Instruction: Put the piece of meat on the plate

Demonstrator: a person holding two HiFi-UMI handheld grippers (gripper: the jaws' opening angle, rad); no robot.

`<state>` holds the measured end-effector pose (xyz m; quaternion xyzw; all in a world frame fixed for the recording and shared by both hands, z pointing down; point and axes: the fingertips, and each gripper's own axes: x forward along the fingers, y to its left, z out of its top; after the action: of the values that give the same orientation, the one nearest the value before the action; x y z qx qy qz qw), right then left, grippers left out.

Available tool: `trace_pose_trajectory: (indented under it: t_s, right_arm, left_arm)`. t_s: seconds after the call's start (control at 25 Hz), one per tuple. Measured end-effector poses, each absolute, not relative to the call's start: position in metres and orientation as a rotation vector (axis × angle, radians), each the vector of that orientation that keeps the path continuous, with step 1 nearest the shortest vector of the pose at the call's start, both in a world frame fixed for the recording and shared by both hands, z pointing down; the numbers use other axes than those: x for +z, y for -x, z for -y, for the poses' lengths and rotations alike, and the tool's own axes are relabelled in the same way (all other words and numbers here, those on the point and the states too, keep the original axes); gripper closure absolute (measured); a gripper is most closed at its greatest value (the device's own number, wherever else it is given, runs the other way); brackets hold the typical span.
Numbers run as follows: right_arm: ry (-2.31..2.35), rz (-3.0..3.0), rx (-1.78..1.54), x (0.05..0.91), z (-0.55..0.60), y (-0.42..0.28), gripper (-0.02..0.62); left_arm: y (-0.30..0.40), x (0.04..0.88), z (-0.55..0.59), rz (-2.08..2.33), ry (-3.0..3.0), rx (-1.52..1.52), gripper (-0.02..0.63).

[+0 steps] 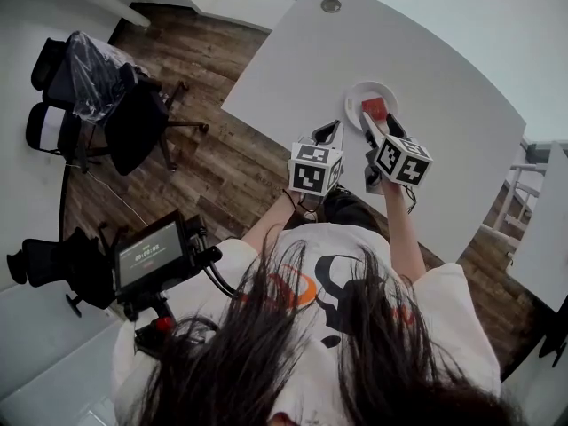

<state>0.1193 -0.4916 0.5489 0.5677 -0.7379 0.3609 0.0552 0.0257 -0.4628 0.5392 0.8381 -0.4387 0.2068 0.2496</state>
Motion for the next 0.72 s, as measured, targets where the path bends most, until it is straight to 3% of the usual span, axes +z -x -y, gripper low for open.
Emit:
trace_pose_trajectory:
  t_s: [0.24, 0.32, 0.56, 0.6, 0.72]
  right_arm:
    - [-1.736, 2.233, 1.193, 0.557, 0.470, -0.107, 0.282]
    - [-1.757, 2.241, 1.214, 0.559, 0.461, -0.100, 0.382]
    - [-1.800, 2.252, 1.226, 0.524, 0.392, -0.070, 0.389]
    - [-1.818, 2.246, 1.226, 0.521, 0.384, -0.067, 0.450]
    - [-1.863, 2.211, 1.218, 0.523, 0.358, -0.059, 0.456]
  left_arm:
    - [-0.023, 0.540, 0.455, 1.164, -2.340, 0.561, 0.601]
    - [-0.017, 0.540, 0.451, 1.164, -2.365, 0.552, 0.600]
    - [0.007, 0.500, 0.393, 1.142, -2.407, 0.485, 0.601]
    - [0.010, 0.498, 0.385, 1.137, -2.408, 0.476, 0.601]
    - [0.021, 0.501, 0.359, 1.119, -2.407, 0.468, 0.601]
